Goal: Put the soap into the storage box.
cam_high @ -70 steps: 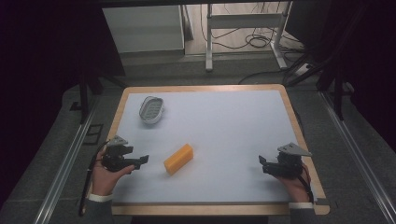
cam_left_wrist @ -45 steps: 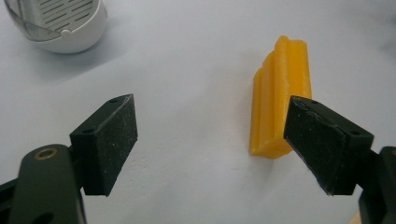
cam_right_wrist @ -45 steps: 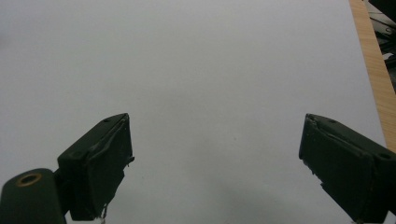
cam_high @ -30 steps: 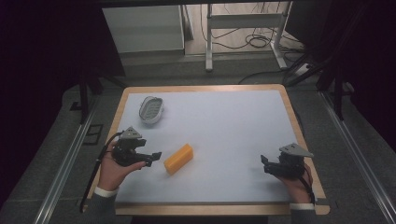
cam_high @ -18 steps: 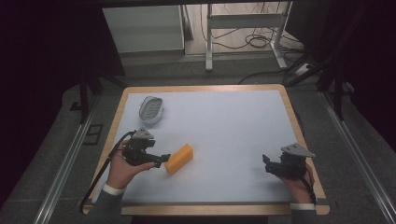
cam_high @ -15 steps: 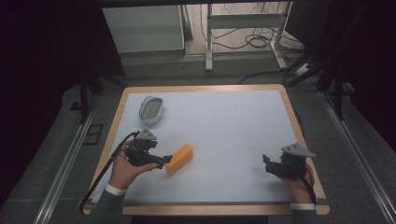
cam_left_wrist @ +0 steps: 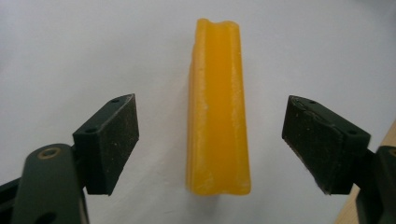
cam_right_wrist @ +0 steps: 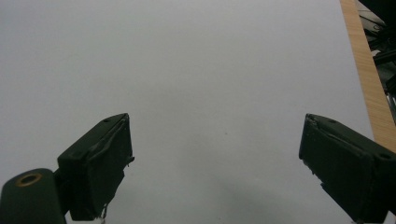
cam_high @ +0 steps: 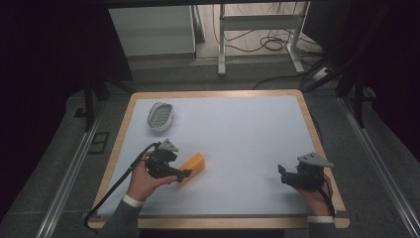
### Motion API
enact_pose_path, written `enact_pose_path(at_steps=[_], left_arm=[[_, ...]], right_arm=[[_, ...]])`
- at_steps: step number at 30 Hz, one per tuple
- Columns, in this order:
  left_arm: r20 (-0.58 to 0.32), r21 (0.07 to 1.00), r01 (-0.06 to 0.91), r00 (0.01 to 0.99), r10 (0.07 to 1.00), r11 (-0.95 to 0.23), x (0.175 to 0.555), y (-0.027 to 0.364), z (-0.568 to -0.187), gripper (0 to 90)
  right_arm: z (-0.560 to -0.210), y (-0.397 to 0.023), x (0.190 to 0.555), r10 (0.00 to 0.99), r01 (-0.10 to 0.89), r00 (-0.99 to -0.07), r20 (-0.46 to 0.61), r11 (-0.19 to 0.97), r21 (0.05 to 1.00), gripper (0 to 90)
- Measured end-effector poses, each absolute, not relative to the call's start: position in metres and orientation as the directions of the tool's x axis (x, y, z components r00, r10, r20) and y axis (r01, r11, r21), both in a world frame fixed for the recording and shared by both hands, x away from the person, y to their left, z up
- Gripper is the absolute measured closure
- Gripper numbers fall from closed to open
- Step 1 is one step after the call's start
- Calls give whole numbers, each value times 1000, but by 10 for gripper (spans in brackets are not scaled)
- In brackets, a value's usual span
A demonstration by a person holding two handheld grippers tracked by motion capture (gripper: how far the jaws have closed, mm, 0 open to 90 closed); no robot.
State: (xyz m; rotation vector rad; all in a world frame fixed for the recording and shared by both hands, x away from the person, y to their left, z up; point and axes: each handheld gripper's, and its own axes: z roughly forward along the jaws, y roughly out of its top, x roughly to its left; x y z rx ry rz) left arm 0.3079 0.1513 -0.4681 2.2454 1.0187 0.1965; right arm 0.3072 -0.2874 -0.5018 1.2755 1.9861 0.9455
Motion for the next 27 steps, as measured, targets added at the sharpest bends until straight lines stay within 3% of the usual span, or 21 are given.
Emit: enact_pose_path(at_steps=[6, 9, 18, 24, 27], left_arm=[[-120, 601, 623, 689, 714, -501, 315, 137, -469, 220], [-70, 596, 614, 682, 728, -518, 317, 128, -471, 252], [-72, 559, 642, 667, 741, -524, 324, 122, -483, 322], [-108, 527, 667, 667, 737, -526, 328, 123, -494, 430], [-141, 504, 693, 655, 743, -515, 329, 123, -497, 546]], right_arm=[[-502, -287, 307, 924, 505, -370, -101, 291, 813, 98], [-502, -288, 308, 925, 505, -366, -100, 288, 813, 98], [-502, -290, 308, 926, 506, -364, -99, 285, 814, 98], [-504, -291, 309, 928, 513, -358, -99, 284, 810, 98], [-503, -290, 308, 928, 514, -358, -101, 286, 809, 99]])
